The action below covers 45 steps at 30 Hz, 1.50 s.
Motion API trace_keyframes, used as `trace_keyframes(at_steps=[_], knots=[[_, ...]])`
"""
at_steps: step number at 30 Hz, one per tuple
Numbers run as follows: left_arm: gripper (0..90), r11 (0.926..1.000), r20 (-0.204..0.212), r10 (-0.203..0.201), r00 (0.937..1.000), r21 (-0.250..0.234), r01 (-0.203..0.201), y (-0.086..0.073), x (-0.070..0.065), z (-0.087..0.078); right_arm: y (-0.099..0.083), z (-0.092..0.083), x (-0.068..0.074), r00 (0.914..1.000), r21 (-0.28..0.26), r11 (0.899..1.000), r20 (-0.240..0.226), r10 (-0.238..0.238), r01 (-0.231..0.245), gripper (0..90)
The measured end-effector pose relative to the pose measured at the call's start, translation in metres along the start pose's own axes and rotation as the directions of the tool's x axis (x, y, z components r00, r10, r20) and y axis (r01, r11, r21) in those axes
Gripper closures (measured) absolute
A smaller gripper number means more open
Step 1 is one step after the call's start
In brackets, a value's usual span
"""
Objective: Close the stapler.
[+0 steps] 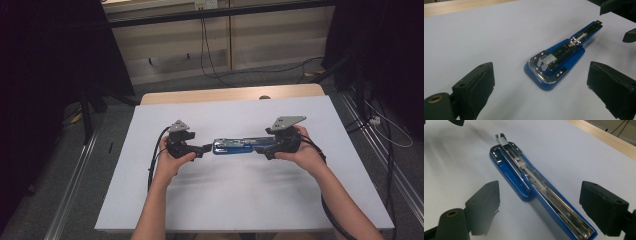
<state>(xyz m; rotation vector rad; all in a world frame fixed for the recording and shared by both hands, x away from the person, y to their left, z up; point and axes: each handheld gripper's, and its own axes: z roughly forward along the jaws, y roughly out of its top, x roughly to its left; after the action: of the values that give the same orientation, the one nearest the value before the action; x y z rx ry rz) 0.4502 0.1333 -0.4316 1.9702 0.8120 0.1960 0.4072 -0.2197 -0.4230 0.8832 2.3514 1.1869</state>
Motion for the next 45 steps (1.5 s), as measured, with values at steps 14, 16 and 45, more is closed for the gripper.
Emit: trace_keyframes(at_steps=[14, 16, 45], knots=[[8.0, 0.9998, -0.017, 0.008, 0.9998, 0.017, -0.008, -0.001, -0.003, 0.006, -0.026, -0.019, -0.005, 0.9949, -0.007, 0.998, 0.084, 0.055, -0.055, 19.1], [8.0, 0.9998, -0.024, 0.011, 0.9997, 0.017, -0.011, -0.001, -0.002, 0.006, -0.028, -0.019, -0.006, 0.9942, -0.015, 0.998, 0.085, 0.067, -0.066, 21.1], [9.8, 0.9992, -0.036, 0.006, 0.9993, 0.04, -0.005, -0.003, -0.002, 0.012, -0.051, -0.017, -0.021, 0.9796, 0.099, 0.983, 0.147, 0.137, -0.152, 90.0]])
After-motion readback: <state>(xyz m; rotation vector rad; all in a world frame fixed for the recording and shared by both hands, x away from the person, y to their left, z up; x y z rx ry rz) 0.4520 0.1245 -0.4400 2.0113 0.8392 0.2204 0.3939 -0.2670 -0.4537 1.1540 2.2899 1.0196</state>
